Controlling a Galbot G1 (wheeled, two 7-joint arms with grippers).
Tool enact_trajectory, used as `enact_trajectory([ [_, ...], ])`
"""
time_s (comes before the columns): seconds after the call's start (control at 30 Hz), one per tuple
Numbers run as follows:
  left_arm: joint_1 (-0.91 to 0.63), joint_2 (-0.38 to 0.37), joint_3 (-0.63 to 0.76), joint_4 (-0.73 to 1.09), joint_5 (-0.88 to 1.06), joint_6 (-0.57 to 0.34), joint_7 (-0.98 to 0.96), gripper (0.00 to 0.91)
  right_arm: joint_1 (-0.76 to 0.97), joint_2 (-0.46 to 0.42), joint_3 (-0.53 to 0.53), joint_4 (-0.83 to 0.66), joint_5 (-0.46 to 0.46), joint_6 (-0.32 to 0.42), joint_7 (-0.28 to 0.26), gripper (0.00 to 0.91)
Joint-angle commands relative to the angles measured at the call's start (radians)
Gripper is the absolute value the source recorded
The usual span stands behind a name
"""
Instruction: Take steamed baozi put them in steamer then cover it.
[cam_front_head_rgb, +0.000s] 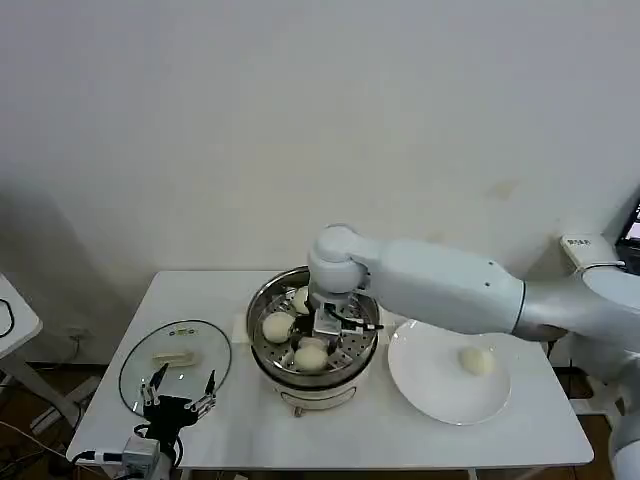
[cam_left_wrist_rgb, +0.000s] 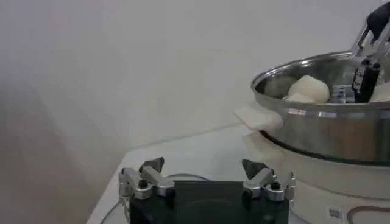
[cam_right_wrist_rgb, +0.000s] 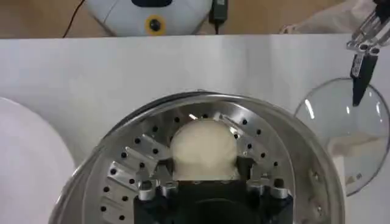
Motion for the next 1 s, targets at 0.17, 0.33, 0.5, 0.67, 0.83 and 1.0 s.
enact_trajectory([
  [0.17,-0.002,-0.002,-0.002,0.003,-0.001,0.0,0.0,0.907,-0.005,0.005,-0.004,-0.011,0.018,-0.008,0.008,0.907],
  [0.33,-0.006,-0.003,-0.001,0.004,-0.001,0.001,0.001,0.907,0.009,-0.008,0.008,-0.021,0.024,-0.013,0.011,0.907],
  [0.5,-0.008,-0.003,0.002,0.005,-0.001,0.002,0.003,0.907,0.054,-0.069,0.042,-0.001,0.03,-0.042,0.029,0.907],
  [0.67,-0.009,0.003,0.008,0.01,-0.001,0.003,0.004,0.907,0.124,-0.203,0.066,0.063,0.094,-0.121,0.045,0.907],
  [0.83,-0.024,0.017,0.015,0.016,-0.01,0.003,0.008,0.907,0.104,-0.356,0.155,0.081,0.201,-0.258,0.101,0.907],
  [1.0,-0.037,0.027,0.029,0.012,-0.021,0.007,0.012,0.907,0.067,-0.512,0.181,0.074,0.324,-0.456,0.129,0.907],
])
